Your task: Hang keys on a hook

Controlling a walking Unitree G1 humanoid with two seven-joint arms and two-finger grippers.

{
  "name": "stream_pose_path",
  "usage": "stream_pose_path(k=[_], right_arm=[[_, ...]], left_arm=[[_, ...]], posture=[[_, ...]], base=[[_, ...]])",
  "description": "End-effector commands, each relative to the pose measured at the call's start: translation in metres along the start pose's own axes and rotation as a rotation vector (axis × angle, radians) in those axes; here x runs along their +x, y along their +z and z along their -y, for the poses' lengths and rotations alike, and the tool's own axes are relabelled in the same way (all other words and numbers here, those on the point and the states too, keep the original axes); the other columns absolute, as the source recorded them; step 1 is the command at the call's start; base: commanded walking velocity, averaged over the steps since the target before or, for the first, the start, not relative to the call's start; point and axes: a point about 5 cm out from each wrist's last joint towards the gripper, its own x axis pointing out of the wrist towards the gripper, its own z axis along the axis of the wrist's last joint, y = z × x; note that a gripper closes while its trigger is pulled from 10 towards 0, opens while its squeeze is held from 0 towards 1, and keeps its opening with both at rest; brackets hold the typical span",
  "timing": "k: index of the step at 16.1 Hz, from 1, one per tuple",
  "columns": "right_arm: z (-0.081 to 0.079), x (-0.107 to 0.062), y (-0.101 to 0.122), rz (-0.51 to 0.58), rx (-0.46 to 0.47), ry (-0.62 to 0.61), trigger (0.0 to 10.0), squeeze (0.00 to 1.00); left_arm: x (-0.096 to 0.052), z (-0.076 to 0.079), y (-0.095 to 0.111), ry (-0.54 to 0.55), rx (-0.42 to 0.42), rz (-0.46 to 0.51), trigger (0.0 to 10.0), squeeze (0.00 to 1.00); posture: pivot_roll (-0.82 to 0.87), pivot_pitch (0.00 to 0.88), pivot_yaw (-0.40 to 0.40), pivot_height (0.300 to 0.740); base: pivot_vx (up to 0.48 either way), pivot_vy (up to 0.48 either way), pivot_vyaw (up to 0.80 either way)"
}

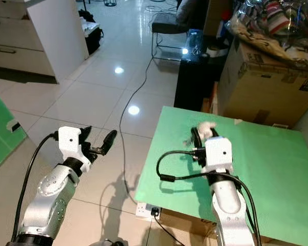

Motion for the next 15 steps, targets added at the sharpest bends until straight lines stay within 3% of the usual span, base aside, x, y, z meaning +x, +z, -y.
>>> stream_pose_path(k=[1,3,6,8,15], right_arm=[[0.001,0.006,0.003,0.012,0.007,0.003,10.0,0.00],[0.000,0.010,0.001,-0.001,0.021,0.015,10.0,0.00],[0.002,0.015,-0.018,-0.104,0.144,0.001,10.0,0.00],[0.002,0.016,-0.021,-0.113,0.146,0.007,10.0,0.00],[-0.003,0.017,-0.028,-0.153,0.167,0.031,10.0,0.00]], left_arm=[[0.005,-0.002,0.001,0.029,0.018,0.004,10.0,0.00],[0.008,-0.003,0.003,0.043,0.037,0.009,10.0,0.00],[0.014,-0.008,-0.001,0.085,0.030,-0.007,10.0,0.00],[0.016,-0.009,-0.002,0.091,0.033,-0.013,10.0,0.00],[0.019,-0.006,-0.005,0.084,0.022,-0.028,10.0,0.00]], posture=[[-0.09,0.000,0.030,0.740],[-0.09,0.000,0.029,0.740],[-0.08,0.000,0.029,0.740],[-0.08,0.000,0.031,0.740],[-0.08,0.000,0.030,0.740]], base=[[0.000,0.000,0.00],[0.000,0.000,0.00],[0.000,0.000,0.00],[0.000,0.000,0.00],[-0.322,0.000,0.00]])
